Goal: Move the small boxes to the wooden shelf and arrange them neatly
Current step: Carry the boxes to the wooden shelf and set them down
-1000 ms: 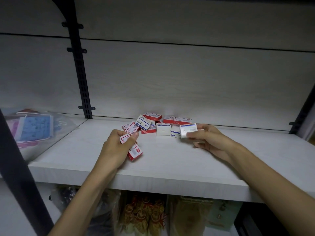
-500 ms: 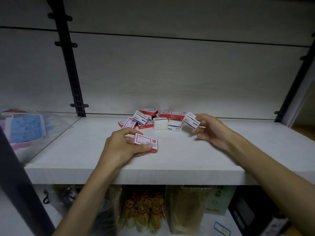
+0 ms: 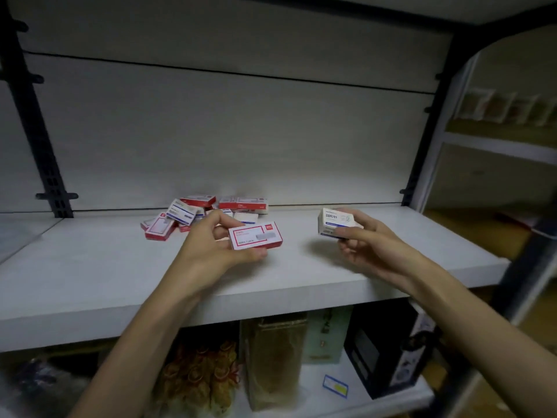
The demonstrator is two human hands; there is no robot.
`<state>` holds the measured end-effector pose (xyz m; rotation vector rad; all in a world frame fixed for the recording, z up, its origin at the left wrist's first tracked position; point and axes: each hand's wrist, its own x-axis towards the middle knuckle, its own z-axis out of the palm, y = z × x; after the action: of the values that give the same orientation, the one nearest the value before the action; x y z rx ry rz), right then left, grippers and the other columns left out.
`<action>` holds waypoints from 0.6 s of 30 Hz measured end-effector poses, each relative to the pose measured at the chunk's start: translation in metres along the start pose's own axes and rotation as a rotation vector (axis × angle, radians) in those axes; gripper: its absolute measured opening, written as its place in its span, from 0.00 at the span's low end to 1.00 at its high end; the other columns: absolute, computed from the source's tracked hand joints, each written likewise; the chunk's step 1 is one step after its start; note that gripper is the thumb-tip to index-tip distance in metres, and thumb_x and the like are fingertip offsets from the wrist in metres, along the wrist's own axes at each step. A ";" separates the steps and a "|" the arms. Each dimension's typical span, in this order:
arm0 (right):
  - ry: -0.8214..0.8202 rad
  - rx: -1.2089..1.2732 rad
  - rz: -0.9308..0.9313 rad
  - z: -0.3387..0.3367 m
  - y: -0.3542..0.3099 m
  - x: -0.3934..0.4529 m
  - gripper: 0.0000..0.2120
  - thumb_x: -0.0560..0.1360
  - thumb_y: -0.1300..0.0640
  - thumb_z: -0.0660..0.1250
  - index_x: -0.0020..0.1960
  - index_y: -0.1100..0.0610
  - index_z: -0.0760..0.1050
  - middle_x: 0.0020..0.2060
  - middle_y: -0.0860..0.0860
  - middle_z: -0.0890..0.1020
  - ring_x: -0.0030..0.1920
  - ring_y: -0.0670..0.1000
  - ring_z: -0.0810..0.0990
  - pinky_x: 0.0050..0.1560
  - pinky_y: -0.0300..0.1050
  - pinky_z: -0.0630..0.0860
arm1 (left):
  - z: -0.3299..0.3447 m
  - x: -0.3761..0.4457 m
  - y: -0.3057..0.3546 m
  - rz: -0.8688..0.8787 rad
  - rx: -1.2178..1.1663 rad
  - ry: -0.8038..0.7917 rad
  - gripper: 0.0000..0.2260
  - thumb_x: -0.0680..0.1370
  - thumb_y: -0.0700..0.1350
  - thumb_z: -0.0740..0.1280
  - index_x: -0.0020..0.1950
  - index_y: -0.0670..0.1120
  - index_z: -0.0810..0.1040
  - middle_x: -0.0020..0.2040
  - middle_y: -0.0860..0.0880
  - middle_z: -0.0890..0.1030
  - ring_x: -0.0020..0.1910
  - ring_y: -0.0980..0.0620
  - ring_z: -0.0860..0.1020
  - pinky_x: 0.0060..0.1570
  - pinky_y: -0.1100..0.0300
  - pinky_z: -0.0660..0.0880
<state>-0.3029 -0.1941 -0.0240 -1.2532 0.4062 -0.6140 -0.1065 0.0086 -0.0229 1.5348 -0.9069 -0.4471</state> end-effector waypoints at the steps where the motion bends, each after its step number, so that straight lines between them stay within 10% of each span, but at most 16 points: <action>1: 0.005 -0.016 -0.019 -0.011 -0.004 -0.013 0.19 0.73 0.70 0.69 0.62 0.58 0.79 0.45 0.56 0.82 0.35 0.48 0.74 0.34 0.36 0.75 | 0.017 -0.002 0.005 0.014 0.023 -0.037 0.23 0.62 0.41 0.83 0.53 0.44 0.76 0.47 0.55 0.85 0.43 0.65 0.83 0.38 0.70 0.78; 18: 0.197 -0.187 -0.090 -0.294 -0.090 -0.234 0.26 0.69 0.65 0.74 0.65 0.59 0.76 0.50 0.56 0.85 0.46 0.50 0.81 0.44 0.41 0.78 | 0.392 -0.078 0.079 0.182 -0.009 -0.405 0.19 0.66 0.37 0.81 0.52 0.51 0.81 0.48 0.54 0.85 0.48 0.59 0.84 0.43 0.65 0.79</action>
<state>-0.6784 -0.2843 -0.0287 -1.3991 0.5839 -0.7942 -0.4640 -0.1851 -0.0387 1.3600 -1.3429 -0.6410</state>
